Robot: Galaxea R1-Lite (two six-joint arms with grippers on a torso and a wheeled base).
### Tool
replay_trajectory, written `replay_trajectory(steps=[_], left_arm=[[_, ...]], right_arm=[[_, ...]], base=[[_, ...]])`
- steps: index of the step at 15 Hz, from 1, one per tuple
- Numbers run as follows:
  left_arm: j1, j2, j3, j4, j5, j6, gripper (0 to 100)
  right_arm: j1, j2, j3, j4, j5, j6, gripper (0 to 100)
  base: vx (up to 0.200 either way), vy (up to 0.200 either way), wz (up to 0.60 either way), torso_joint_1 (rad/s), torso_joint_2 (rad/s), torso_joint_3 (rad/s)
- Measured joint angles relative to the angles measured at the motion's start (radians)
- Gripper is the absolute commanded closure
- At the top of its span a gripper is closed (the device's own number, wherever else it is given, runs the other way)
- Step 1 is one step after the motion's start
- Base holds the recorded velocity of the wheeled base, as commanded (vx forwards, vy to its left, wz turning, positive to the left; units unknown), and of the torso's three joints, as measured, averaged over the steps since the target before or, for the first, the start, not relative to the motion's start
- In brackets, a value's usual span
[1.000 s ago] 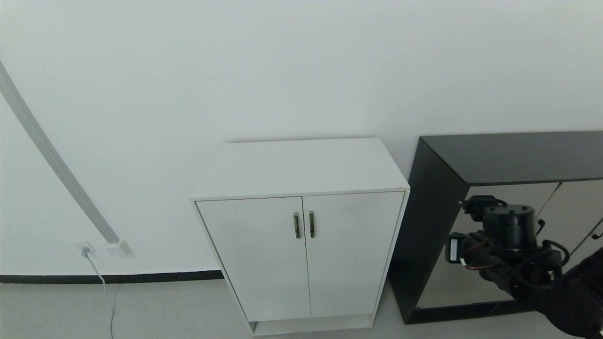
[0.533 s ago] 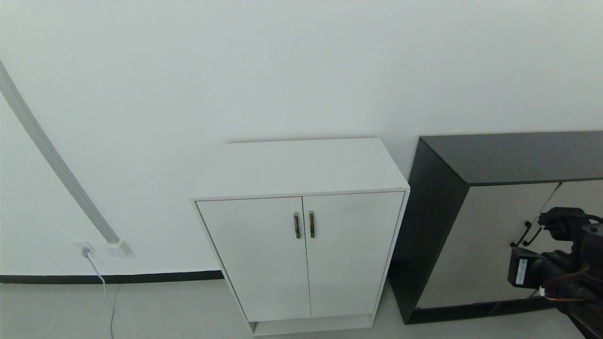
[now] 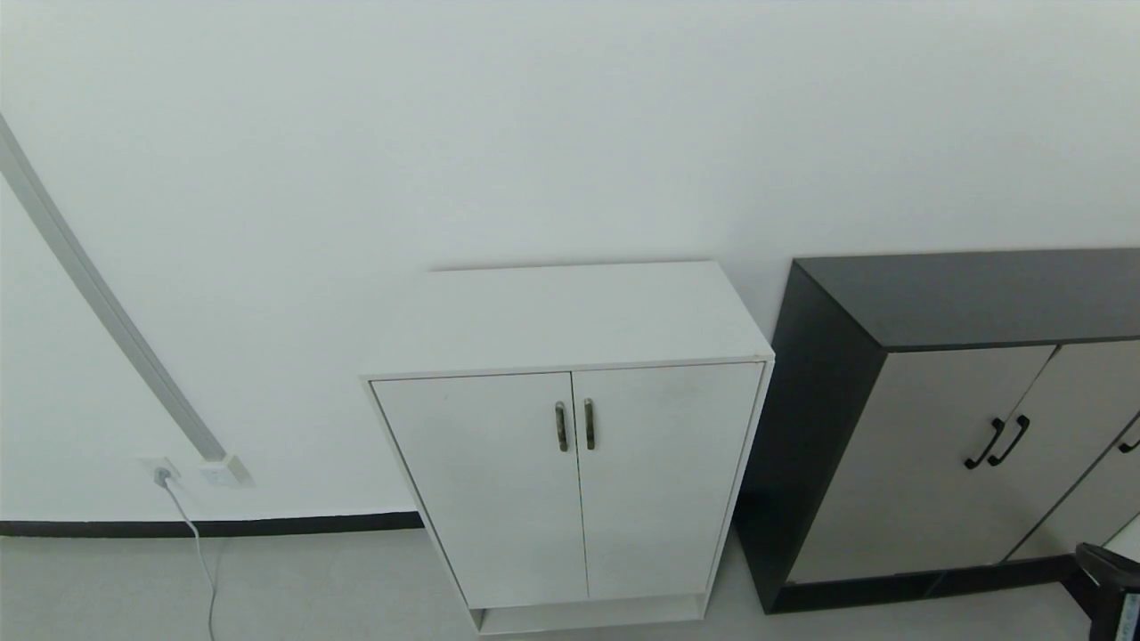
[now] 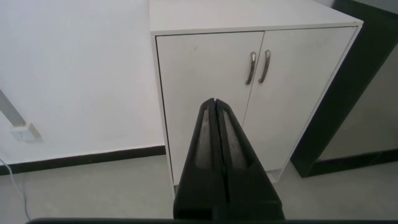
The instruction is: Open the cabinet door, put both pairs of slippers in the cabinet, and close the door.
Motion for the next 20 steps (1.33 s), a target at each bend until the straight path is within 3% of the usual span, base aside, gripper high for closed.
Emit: replay_trajectory(steps=[7, 12, 20], left_arm=[[0.001, 0.0, 0.0, 0.0, 0.0, -0.001, 100], [0.0, 0.0, 0.0, 0.0, 0.0, -0.001, 100], [0.0, 0.0, 0.0, 0.0, 0.0, 0.0, 100]], right_arm=[[0.005, -0.464, -0.06, 0.507, 0.106, 0.0, 100], [0.01, -0.64, -0.027, 0.538, 0.248, -0.039, 100], [0.009, -0.71, 0.081, 0.532, 0.293, -0.092, 100]], base=[[0.0, 0.0, 0.0, 0.0, 0.0, 0.0], [0.0, 0.0, 0.0, 0.0, 0.0, 0.0], [0.0, 0.0, 0.0, 0.0, 0.0, 0.0]])
